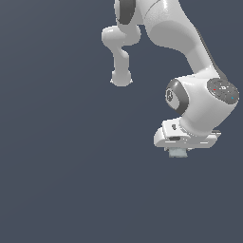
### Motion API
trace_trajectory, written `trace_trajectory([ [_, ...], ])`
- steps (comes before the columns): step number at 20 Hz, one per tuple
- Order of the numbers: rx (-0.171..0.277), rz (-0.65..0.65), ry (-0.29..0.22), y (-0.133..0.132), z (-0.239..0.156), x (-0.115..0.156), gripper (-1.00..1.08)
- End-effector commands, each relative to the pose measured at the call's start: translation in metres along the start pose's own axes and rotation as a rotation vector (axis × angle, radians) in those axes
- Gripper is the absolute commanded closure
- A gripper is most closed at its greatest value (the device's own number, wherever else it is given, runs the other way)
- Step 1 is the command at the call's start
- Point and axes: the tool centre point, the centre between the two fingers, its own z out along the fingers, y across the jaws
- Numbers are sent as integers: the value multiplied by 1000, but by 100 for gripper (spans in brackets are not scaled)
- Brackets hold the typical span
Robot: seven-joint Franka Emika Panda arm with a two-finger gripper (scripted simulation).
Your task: Pick up the object and move it to a goal position.
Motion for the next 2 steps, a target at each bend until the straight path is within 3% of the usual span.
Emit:
trace_trajectory([
  [1,-1,2,0,0,0,1,108],
  [2,-1,2,0,1,0,1,108],
])
